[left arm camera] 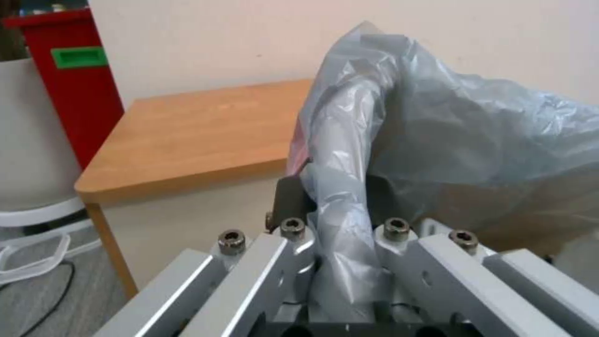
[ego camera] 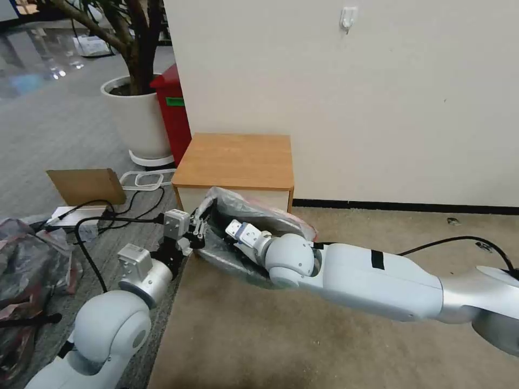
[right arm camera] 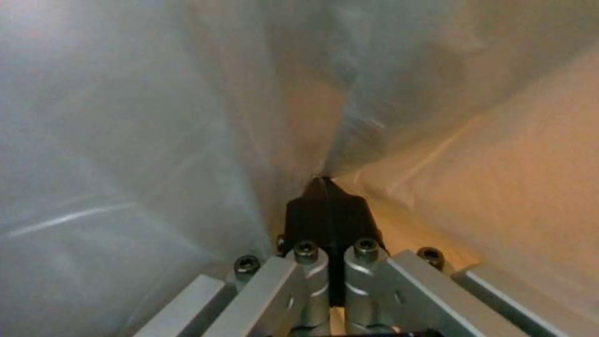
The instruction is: Pick up the garbage bag from the table and place it over the trash can.
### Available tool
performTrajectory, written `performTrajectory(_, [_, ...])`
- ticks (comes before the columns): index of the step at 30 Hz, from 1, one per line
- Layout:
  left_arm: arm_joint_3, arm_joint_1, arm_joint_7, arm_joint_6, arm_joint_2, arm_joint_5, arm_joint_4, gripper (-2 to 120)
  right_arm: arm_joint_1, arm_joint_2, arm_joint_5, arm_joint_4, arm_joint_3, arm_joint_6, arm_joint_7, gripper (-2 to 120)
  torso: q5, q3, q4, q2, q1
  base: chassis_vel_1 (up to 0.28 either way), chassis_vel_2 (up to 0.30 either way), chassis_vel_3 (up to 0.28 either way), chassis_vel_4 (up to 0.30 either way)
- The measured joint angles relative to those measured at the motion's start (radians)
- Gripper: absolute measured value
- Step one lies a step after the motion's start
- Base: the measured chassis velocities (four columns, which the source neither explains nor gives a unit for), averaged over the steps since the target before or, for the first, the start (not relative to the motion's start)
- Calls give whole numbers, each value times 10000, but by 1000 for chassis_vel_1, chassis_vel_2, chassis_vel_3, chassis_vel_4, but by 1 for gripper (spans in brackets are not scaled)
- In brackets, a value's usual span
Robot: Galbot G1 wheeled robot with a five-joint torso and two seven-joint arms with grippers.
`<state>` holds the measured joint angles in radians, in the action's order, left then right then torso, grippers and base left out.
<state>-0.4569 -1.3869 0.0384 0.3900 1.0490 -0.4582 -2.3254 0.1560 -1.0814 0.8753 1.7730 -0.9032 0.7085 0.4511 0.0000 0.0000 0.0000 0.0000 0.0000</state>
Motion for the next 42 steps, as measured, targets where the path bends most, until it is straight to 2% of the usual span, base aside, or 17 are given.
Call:
performTrajectory(10, [-108, -391, -52, 36, 58, 97, -320, 7, 19, 11, 118, -70, -139, 0, 92, 0, 0, 0, 1, 0, 0, 0, 0, 0, 0])
performTrajectory(14, [-219, -592, -31, 56, 101, 48, -369, 7, 62, 269, 253, 428, -39, -3, 80, 0, 0, 0, 0, 0, 0, 0, 0, 0, 0])
performTrajectory(25, [-182, -521, 807, 205, 292, -401, -82, 7, 95, 541, 765, 1334, 146, -23, 117, 0, 0, 0, 0, 0, 0, 0, 0, 0, 0])
performTrajectory(34, [-195, -660, 872, 219, 371, -663, 49, 7, 66, 480, 1053, 1483, 424, -36, 271, 0, 0, 0, 0, 0, 0, 0, 0, 0, 0])
performTrajectory(42, [-135, -598, 806, 231, 245, -736, 11, 7, -18, 498, 1043, 1299, 85, -35, 283, 0, 1, 0, 0, 0, 0, 0, 0, 0, 0])
